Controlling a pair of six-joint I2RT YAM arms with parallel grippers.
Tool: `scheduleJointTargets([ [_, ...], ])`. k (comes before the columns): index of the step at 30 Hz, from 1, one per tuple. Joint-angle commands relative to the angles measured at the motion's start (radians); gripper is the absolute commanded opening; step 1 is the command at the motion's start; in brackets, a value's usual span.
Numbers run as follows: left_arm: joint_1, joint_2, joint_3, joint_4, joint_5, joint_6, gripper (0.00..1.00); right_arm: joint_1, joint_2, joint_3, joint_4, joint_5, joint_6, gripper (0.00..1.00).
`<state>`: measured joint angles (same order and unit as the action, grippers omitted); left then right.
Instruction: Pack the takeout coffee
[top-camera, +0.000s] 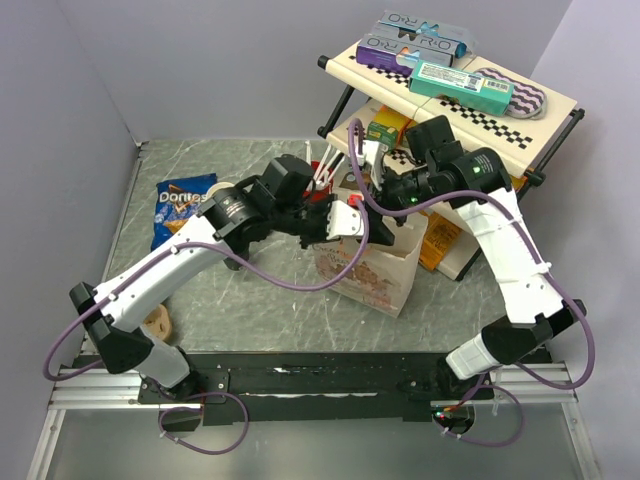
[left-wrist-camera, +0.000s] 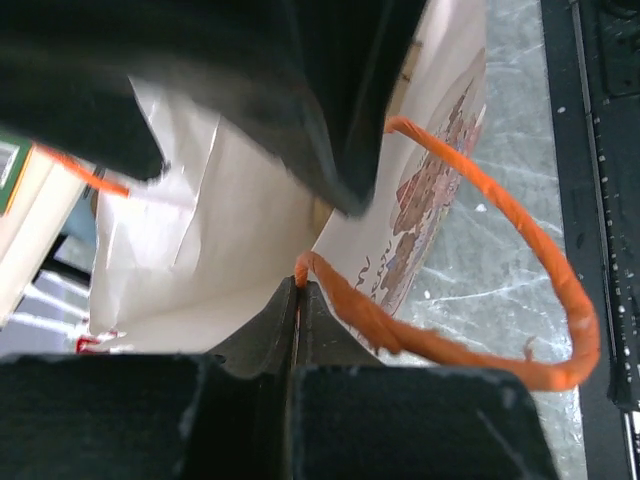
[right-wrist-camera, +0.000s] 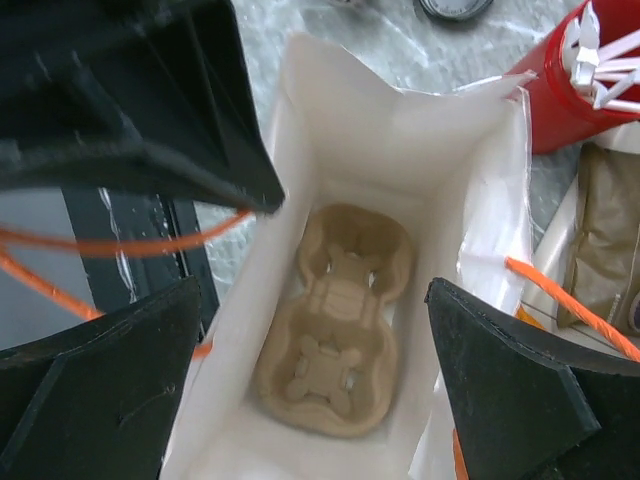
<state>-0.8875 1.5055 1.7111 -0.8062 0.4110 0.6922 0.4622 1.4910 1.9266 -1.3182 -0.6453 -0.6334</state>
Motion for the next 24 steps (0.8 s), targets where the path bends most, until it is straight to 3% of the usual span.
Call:
scheduleJointTargets([
  [1,0.001,-0.1,-0.063,0.068,-0.055,-0.037,0.01,-0.051,0.029,0.071,-0.072,-0.031,-0.019,1.0],
  [5,0.001,-0.146,-0.126,0.099,-0.046,-0.066,0.01,-0.138,0.041,-0.003,-0.033,-0.169,0.101,1.0],
  [6,0.001,-0.155,-0.134,0.107,-0.043,-0.075,0.01,-0.155,0.044,-0.015,-0.036,-0.268,0.125,1.0],
  [9,0.001,-0.171,-0.166,0.121,-0.055,-0.103,0.01,-0.214,0.06,-0.076,-0.055,-0.457,0.138,1.0],
  [12,0.001,-0.183,-0.194,0.133,-0.07,-0.108,0.01,-0.223,0.089,-0.118,-0.091,-0.533,0.127,1.0],
  [15,0.001,-0.188,-0.206,0.127,-0.084,-0.103,0.01,-0.221,0.103,-0.147,-0.066,-0.542,0.162,1.0],
  [19,0.001,-0.2,-0.222,0.124,-0.095,-0.094,0.01,-0.224,0.127,-0.133,-0.05,-0.438,0.182,1.0],
  [24,0.001,-0.215,-0.251,0.116,-0.098,-0.069,0.01,-0.223,0.167,-0.124,-0.107,-0.381,0.072,1.0],
])
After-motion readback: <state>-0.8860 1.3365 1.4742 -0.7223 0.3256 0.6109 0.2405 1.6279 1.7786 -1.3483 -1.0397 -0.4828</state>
